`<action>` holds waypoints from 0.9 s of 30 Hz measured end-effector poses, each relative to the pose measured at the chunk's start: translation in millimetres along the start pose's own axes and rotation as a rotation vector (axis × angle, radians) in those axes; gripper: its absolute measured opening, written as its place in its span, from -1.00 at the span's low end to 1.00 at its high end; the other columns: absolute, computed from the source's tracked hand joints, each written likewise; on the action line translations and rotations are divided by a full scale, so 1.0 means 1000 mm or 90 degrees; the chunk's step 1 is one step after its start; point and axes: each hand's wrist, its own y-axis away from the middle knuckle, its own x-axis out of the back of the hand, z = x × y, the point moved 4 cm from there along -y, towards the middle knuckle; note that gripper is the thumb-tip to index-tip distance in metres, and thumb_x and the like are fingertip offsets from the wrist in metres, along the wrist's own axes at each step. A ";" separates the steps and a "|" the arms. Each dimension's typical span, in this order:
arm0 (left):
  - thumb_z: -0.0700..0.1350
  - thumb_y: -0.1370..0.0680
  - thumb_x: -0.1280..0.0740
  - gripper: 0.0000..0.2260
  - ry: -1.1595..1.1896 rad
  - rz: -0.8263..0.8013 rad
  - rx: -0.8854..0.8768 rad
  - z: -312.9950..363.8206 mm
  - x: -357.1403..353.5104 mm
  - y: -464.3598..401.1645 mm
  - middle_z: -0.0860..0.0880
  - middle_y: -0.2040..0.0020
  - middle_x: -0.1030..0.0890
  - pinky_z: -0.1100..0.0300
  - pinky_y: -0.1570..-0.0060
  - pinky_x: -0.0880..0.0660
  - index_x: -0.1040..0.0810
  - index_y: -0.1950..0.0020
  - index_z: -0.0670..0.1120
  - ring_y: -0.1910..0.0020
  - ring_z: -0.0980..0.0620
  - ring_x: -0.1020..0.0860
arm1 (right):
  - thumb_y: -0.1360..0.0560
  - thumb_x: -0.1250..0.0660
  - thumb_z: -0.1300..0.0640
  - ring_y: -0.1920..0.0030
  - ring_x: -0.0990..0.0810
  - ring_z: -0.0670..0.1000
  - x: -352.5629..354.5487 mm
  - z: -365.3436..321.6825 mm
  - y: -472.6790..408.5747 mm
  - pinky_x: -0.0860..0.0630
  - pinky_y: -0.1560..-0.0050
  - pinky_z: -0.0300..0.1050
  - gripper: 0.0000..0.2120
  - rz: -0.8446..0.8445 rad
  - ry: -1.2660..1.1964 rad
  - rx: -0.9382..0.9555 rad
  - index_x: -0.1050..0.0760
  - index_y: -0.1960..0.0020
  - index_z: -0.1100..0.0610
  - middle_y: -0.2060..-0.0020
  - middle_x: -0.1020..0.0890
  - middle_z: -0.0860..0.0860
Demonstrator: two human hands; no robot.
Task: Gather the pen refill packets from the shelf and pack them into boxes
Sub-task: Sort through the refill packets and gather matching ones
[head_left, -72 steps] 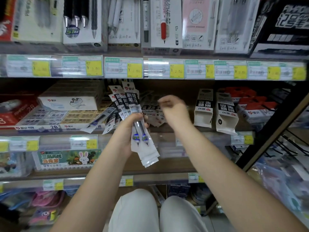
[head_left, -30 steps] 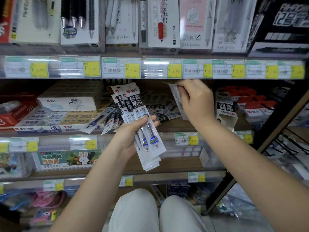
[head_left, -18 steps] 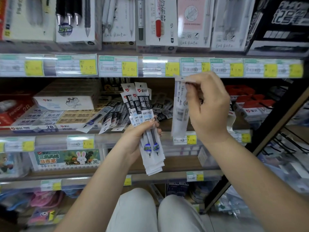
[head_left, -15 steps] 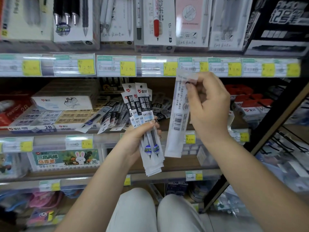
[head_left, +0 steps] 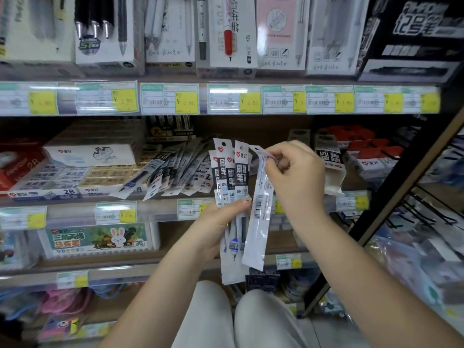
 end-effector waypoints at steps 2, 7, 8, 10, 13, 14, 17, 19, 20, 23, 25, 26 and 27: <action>-0.10 -0.33 -0.44 -0.84 -0.034 0.005 -0.024 -0.001 -0.002 -0.001 -0.07 0.13 -0.70 0.11 0.11 -0.54 -0.66 0.11 -0.03 0.16 0.00 -0.66 | -0.35 -0.36 0.42 0.38 -0.36 -0.27 -0.002 -0.006 0.002 -0.32 0.30 -0.46 -0.84 0.011 0.010 0.029 -0.60 0.20 0.20 0.31 -0.44 -0.11; -0.24 -0.41 -0.39 -0.86 -0.023 -0.026 -0.050 -0.005 -0.013 -0.005 -0.16 0.12 -0.68 0.09 0.12 -0.56 -0.68 0.13 -0.05 0.15 -0.08 -0.65 | -0.35 -0.34 0.42 0.32 -0.37 -0.30 -0.019 -0.013 0.008 -0.38 0.22 -0.44 -0.80 0.000 -0.051 -0.006 -0.58 0.10 0.20 0.21 -0.46 -0.10; -0.25 -0.39 -0.38 -0.85 -0.012 -0.030 -0.045 -0.006 -0.014 -0.005 -0.17 0.13 -0.68 0.08 0.10 -0.55 -0.67 0.13 -0.05 0.15 -0.10 -0.64 | -0.36 -0.34 0.41 0.31 -0.38 -0.28 -0.023 -0.013 0.010 -0.40 0.20 -0.42 -0.81 -0.005 -0.078 -0.025 -0.58 0.09 0.19 0.19 -0.47 -0.10; -0.26 -0.35 -0.35 -0.81 0.009 -0.033 -0.042 -0.005 -0.013 -0.006 -0.17 0.16 -0.66 0.06 0.07 -0.55 -0.66 0.10 -0.09 0.16 -0.10 -0.63 | -0.40 -0.37 0.35 0.28 -0.44 -0.22 -0.029 -0.012 0.013 -0.47 0.18 -0.30 -0.85 -0.012 -0.134 -0.071 -0.56 0.08 0.17 0.17 -0.50 -0.07; -0.29 -0.32 -0.30 -0.76 0.034 -0.053 -0.040 -0.005 -0.010 -0.007 -0.16 0.22 -0.64 0.11 0.18 -0.57 -0.60 0.04 -0.15 0.23 -0.09 -0.62 | -0.46 -0.37 0.24 0.25 -0.52 -0.14 -0.036 -0.008 0.019 -0.53 0.18 -0.22 -0.92 -0.030 -0.208 -0.142 -0.55 0.08 0.09 0.16 -0.57 -0.03; -0.28 -0.31 -0.33 -0.75 0.030 -0.056 -0.034 -0.005 -0.009 -0.008 -0.16 0.23 -0.63 0.12 0.22 -0.57 -0.58 0.03 -0.16 0.25 -0.09 -0.61 | -0.47 -0.35 0.22 0.23 -0.56 -0.11 -0.038 -0.006 0.020 -0.56 0.17 -0.15 -0.91 -0.040 -0.220 -0.160 -0.55 0.09 0.04 0.17 -0.59 -0.02; -0.19 -0.20 -0.45 -0.62 0.018 -0.056 -0.026 -0.005 -0.006 -0.009 -0.16 0.27 -0.59 0.10 0.27 -0.56 -0.52 0.02 -0.20 0.32 -0.07 -0.57 | -0.50 -0.33 0.18 0.21 -0.61 0.02 -0.038 -0.001 0.021 -0.60 0.16 0.08 -0.83 -0.095 -0.258 -0.214 -0.53 0.16 -0.08 0.26 -0.62 -0.05; -0.20 -0.17 -0.45 -0.61 0.032 -0.054 -0.014 -0.007 -0.003 -0.011 -0.14 0.31 -0.55 0.12 0.31 -0.54 -0.49 0.05 -0.22 0.37 -0.04 -0.53 | -0.49 -0.35 0.18 0.21 -0.61 0.00 -0.035 0.001 0.021 -0.60 0.14 0.08 -0.83 -0.109 -0.278 -0.234 -0.52 0.15 -0.10 0.26 -0.62 -0.06; -0.22 -0.18 -0.42 -0.67 0.048 -0.066 -0.006 -0.008 -0.003 -0.011 -0.12 0.35 -0.52 0.15 0.36 -0.52 -0.49 0.09 -0.21 0.41 -0.02 -0.51 | -0.47 -0.37 0.17 0.19 -0.59 -0.02 -0.033 0.002 0.020 -0.59 0.10 0.04 -0.87 -0.099 -0.273 -0.232 -0.52 0.11 -0.07 0.21 -0.61 -0.04; -0.26 -0.18 -0.43 -0.77 0.123 -0.176 0.041 -0.009 -0.011 -0.007 -0.07 0.38 -0.46 0.18 0.39 -0.48 -0.54 0.19 -0.15 0.44 0.01 -0.46 | -0.40 -0.46 0.09 0.04 -0.57 -0.05 -0.030 0.014 0.021 -0.54 -0.02 -0.11 -0.67 -0.167 -0.263 -0.318 -0.43 -0.09 -0.01 0.01 -0.58 -0.01; -0.24 -0.25 -0.46 -0.75 0.168 -0.295 0.088 -0.009 -0.020 -0.004 -0.04 0.34 -0.47 0.17 0.33 -0.48 -0.55 0.10 -0.16 0.40 0.03 -0.46 | -0.38 -0.47 0.11 -0.04 -0.61 0.01 -0.033 0.015 0.027 -0.56 -0.06 -0.09 -0.65 -0.336 -0.395 -0.473 -0.42 -0.09 -0.01 -0.03 -0.62 -0.01; -0.23 -0.30 -0.44 -0.74 0.185 -0.349 0.109 -0.010 -0.024 -0.002 -0.04 0.33 -0.47 0.17 0.30 -0.48 -0.54 0.04 -0.18 0.38 0.03 -0.47 | -0.37 -0.45 0.11 -0.05 -0.62 0.07 -0.034 0.013 0.031 -0.57 -0.07 -0.05 -0.67 -0.403 -0.489 -0.549 -0.45 -0.09 0.02 -0.03 -0.65 0.04; -0.24 -0.34 -0.41 -0.74 0.195 -0.389 0.124 -0.009 -0.028 -0.001 -0.04 0.32 -0.48 0.17 0.28 -0.48 -0.53 -0.01 -0.19 0.37 0.03 -0.48 | -0.34 -0.43 0.10 -0.06 -0.62 0.13 -0.033 0.011 0.034 -0.57 -0.08 -0.01 -0.67 -0.448 -0.578 -0.590 -0.48 -0.09 0.08 -0.05 -0.65 0.12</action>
